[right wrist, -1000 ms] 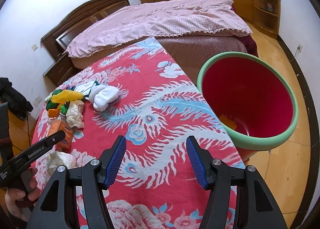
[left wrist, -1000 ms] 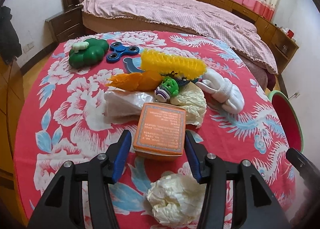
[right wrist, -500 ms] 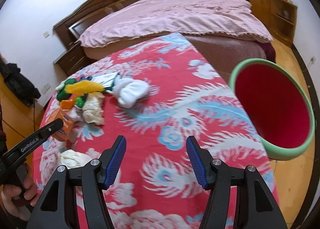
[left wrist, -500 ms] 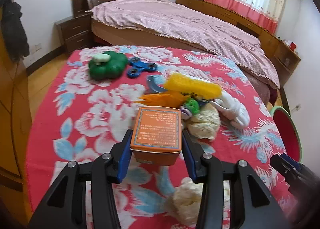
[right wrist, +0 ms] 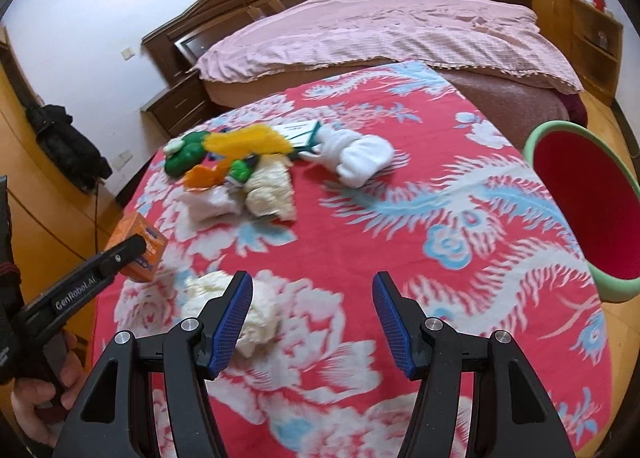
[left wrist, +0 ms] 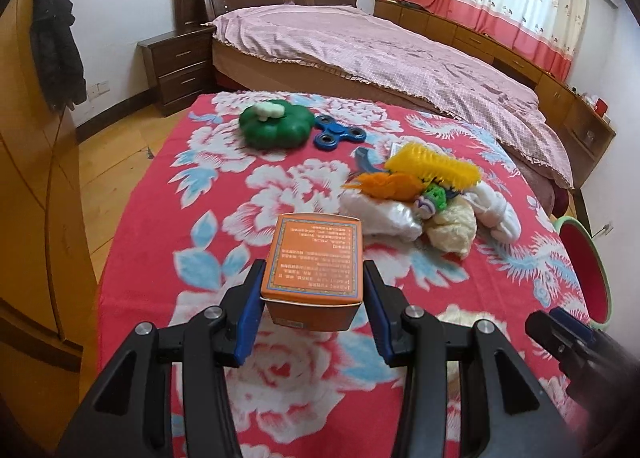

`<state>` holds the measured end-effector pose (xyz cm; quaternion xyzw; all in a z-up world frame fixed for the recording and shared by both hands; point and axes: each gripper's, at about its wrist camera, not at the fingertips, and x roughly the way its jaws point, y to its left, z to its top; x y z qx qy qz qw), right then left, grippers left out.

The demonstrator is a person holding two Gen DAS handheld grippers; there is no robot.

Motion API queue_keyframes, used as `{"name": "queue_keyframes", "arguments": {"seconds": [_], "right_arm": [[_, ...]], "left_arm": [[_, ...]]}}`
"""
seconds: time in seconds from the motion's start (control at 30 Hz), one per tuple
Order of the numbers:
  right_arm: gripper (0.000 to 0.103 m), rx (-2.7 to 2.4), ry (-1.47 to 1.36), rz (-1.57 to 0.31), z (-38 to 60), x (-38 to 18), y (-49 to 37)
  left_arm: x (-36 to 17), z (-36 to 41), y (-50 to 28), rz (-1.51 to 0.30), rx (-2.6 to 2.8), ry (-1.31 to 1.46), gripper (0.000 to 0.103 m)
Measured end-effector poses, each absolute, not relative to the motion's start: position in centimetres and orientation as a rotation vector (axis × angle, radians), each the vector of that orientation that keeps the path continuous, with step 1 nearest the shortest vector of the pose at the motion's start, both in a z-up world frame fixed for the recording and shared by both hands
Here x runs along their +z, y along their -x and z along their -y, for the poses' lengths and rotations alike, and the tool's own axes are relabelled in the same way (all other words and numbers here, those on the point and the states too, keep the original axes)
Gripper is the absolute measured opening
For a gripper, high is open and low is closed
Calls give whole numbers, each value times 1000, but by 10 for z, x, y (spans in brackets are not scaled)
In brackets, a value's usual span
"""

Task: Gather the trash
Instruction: 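Grasp the orange box with the left tool while the right tool grasps the crumpled paper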

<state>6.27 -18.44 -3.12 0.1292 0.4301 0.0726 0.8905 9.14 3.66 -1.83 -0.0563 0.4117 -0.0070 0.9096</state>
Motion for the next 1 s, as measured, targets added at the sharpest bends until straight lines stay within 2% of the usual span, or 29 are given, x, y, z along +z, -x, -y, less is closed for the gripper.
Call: {"name": "queue_keyframes", "arguments": {"seconds": [0.33, 1.0], "right_arm": [[64, 214, -202, -872, 144, -28, -52], [64, 218, -168, -937, 105, -62, -63]], "left_arm": [[-23, -61, -65, -843, 16, 127, 47], [-43, -89, -56, -867, 23, 156, 47]]}}
